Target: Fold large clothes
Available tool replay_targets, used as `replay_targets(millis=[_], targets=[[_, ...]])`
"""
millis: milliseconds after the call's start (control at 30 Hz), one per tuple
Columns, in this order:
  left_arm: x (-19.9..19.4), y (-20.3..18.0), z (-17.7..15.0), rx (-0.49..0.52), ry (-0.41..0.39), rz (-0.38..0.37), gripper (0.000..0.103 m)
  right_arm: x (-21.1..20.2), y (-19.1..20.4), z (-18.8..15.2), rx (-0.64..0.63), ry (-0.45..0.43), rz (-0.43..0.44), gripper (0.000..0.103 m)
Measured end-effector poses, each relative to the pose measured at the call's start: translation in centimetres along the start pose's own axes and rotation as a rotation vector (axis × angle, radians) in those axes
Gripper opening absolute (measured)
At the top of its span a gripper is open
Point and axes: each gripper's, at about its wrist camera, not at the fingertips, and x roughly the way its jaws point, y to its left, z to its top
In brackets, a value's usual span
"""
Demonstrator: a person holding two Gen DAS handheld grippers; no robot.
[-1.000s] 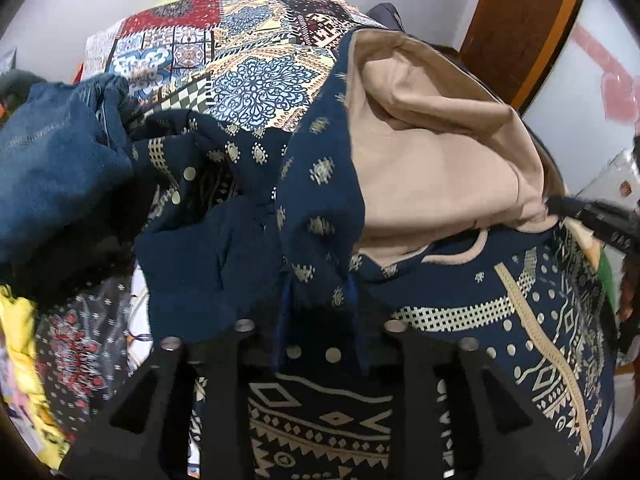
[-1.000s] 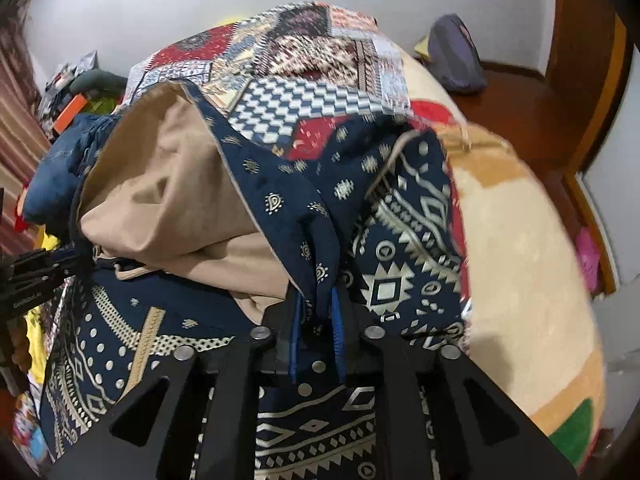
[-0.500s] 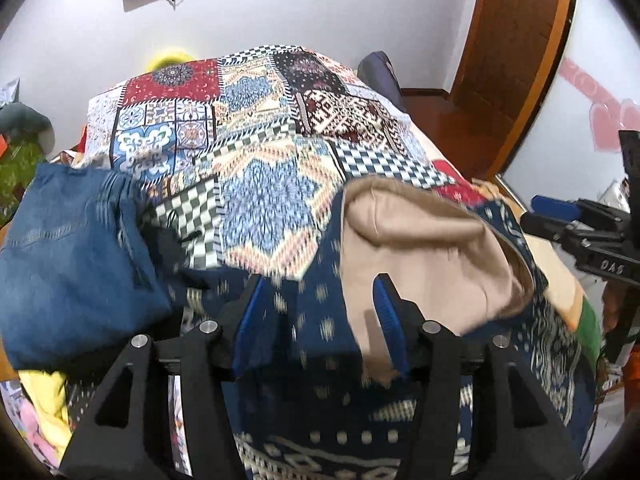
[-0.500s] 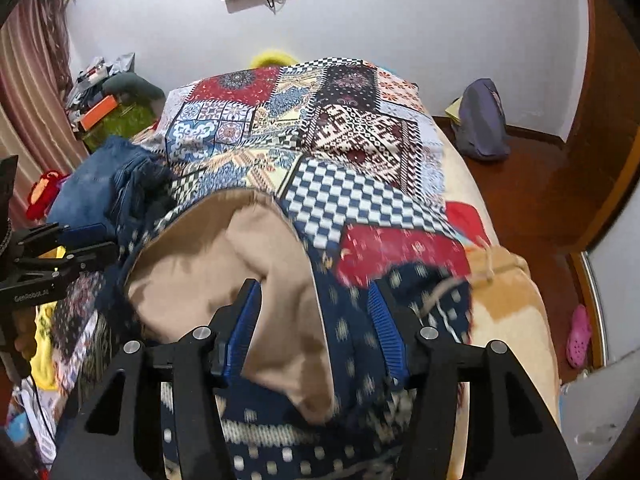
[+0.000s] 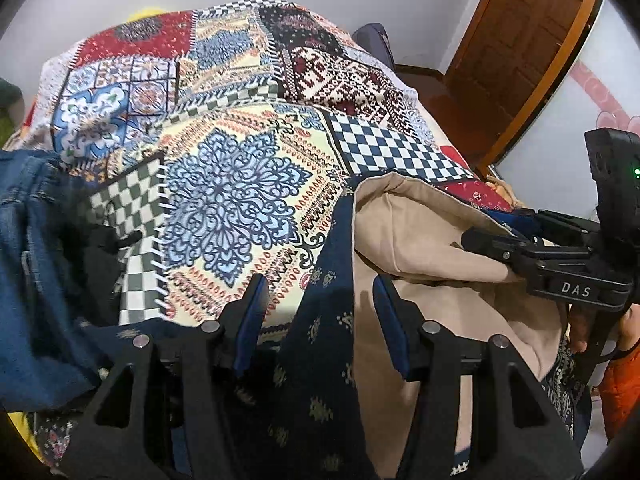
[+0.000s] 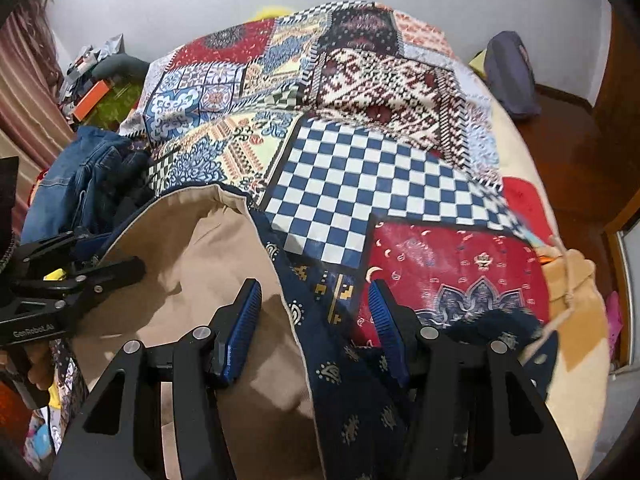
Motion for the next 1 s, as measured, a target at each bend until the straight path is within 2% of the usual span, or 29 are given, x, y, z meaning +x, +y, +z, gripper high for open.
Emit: replay_targets(millis=[33, 100, 167, 200, 233, 467, 633, 800, 900, 967, 1000], targets=[[0.2, 0.0, 0.0, -0.001, 0.001, -0.004, 0.048, 0.0, -0.1, 0.1, 0.001, 0.001, 0.005, 0.046], [0.4, -0.2, 0.0, 0.0, 0.004, -0.019, 0.039, 0.1, 0.1, -0.1, -0.004, 0.0, 0.026, 0.02], [0.2, -0.5, -0.1, 0.002, 0.007, -0.039, 0.026, 0.1, 0.1, -0.1, -0.005, -0.003, 0.038, 0.01], [0.1, -0.6, -0.2, 0.006, 0.006, -0.039, 0.014, -0.3, 0.4, -0.2, -0.01, -0.014, 0.04, 0.009], [-0.2, -0.6, -0.3, 0.01, 0.002, -0.039, 0.01, -0.6, 0.6, -0.2, -0.016, -0.026, 0.034, 0.008], [-6.2, -1.7, -1.1, 0.018, -0.07, -0.101, 0.009, -5.8, 2.5, -0.9, -0.059, -0.122, 0.025, 0.006], [-10.8, -3.3, -3.6, 0.041, -0.101, -0.144, 0.009, -10.7, 3.3, -3.7, -0.063, -0.159, 0.031, 0.006], [-13.1, -5.1, -7.9, 0.075, -0.077, -0.142, 0.009, -14.2, 4.1, -7.6, -0.081, -0.17, 0.018, 0.007], [-13.5, -5.7, -10.7, 0.091, -0.044, -0.116, 0.01, -15.2, 4.6, -9.5, -0.099, -0.155, 0.004, 0.007], [-13.7, -6.1, -12.7, 0.11, -0.018, -0.092, 0.011, -15.7, 5.0, -10.9, -0.108, -0.137, 0.004, 0.008], [-13.8, -6.3, -13.5, 0.118, -0.011, -0.083, 0.015, -15.8, 5.0, -11.5, -0.106, -0.128, 0.007, 0.008]])
